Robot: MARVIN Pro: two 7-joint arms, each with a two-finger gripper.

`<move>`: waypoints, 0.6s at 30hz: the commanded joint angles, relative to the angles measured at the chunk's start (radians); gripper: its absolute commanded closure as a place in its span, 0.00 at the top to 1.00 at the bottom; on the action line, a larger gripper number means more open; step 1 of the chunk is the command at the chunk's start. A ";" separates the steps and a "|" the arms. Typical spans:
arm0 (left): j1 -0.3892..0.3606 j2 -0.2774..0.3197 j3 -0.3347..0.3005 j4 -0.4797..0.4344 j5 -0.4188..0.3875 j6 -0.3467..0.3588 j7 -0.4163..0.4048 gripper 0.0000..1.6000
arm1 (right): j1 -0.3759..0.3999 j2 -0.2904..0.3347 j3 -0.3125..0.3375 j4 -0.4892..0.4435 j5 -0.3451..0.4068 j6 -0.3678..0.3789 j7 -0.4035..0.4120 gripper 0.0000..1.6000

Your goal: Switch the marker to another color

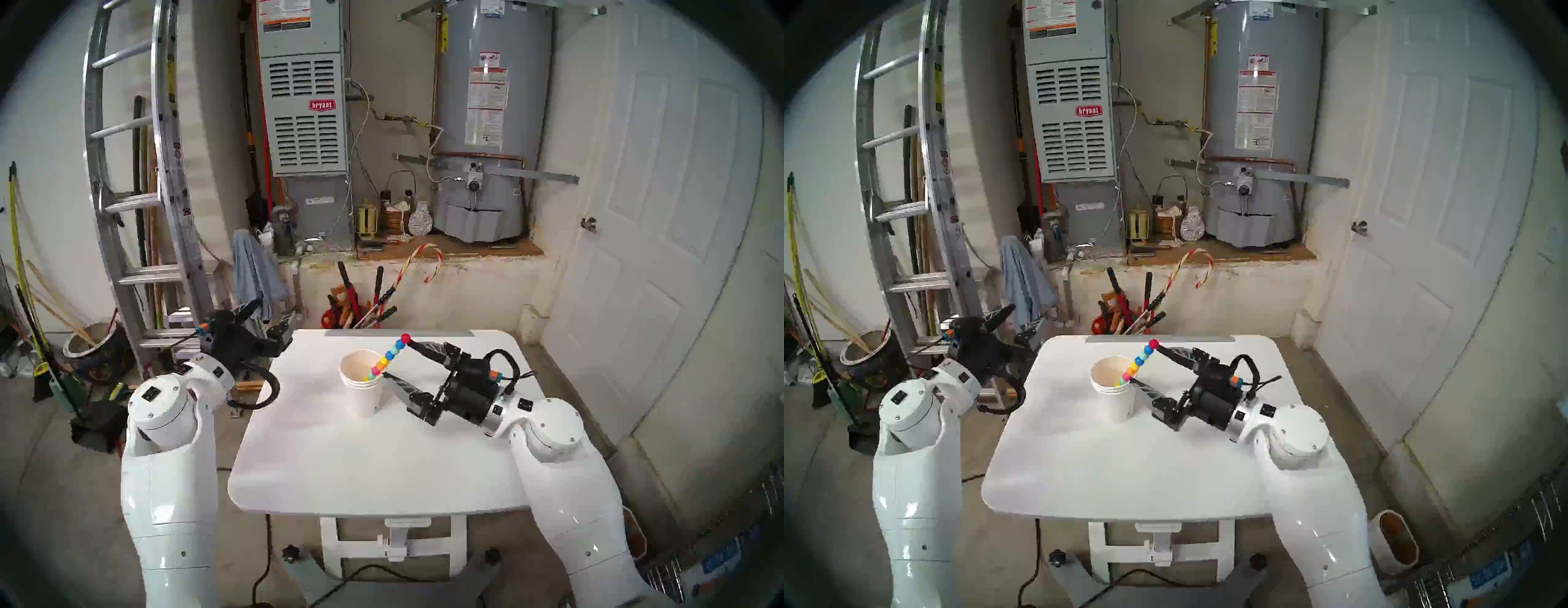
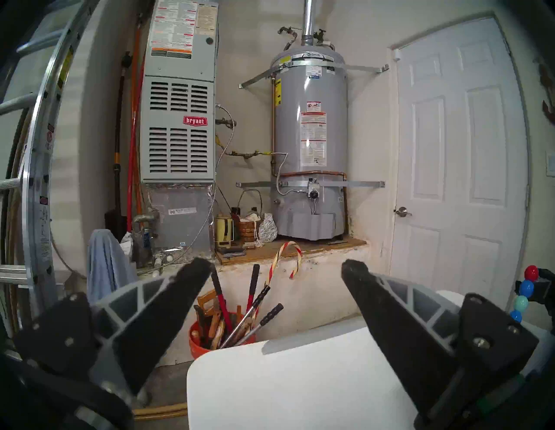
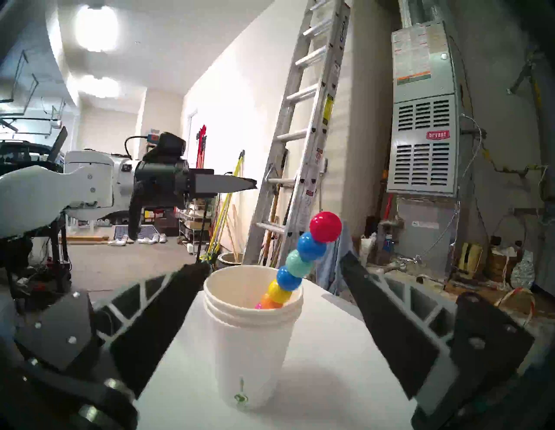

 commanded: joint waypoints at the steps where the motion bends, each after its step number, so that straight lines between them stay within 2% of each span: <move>1: -0.005 -0.002 -0.003 -0.013 -0.003 -0.010 0.001 1.00 | 0.039 -0.027 -0.011 0.002 0.018 -0.006 0.003 1.00; 15: -0.007 -0.004 -0.006 -0.015 0.002 -0.007 0.001 1.00 | 0.054 -0.034 -0.018 0.033 0.020 -0.010 -0.005 1.00; 16: -0.007 -0.004 -0.006 -0.015 0.002 -0.007 0.001 1.00 | 0.055 -0.034 -0.018 0.034 0.020 -0.011 -0.005 0.87; 17: -0.007 -0.004 -0.006 -0.015 0.002 -0.007 0.002 1.00 | 0.055 -0.035 -0.018 0.036 0.022 -0.012 -0.005 0.82; 18: -0.007 -0.004 -0.006 -0.015 0.002 -0.006 0.001 1.00 | 0.056 -0.034 -0.019 0.037 0.022 -0.014 -0.004 0.80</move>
